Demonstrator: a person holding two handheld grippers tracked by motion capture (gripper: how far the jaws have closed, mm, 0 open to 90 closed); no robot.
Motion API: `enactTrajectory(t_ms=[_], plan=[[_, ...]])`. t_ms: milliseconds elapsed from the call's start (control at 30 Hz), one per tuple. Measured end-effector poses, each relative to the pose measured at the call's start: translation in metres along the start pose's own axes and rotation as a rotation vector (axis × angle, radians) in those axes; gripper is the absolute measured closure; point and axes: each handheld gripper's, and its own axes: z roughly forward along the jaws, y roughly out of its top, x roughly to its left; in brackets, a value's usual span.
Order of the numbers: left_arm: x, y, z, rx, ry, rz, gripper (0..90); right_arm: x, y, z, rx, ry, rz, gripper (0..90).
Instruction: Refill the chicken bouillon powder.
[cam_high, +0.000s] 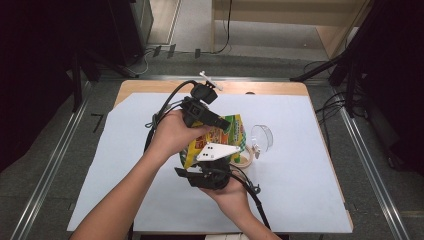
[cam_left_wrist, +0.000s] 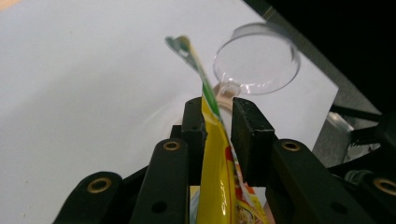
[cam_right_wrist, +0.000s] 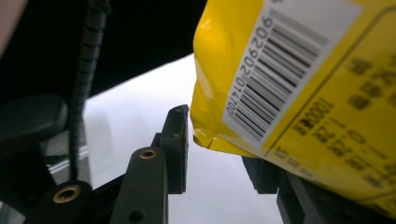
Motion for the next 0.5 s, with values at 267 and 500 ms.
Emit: enactTrajectory(t_ms=[267,500], plan=[[-0.0042,0.0005,-0.0031,-0.018,-0.001,0.007,75.4,-0.0006,0.0001,-0.0019,-0.007,-0.002,0.001,66.1],[0.0028,0.0031,-0.0028,-0.017,0.001,-0.02,75.8,0.002,0.0052,-0.007,-0.028,0.006,0.001,66.7]])
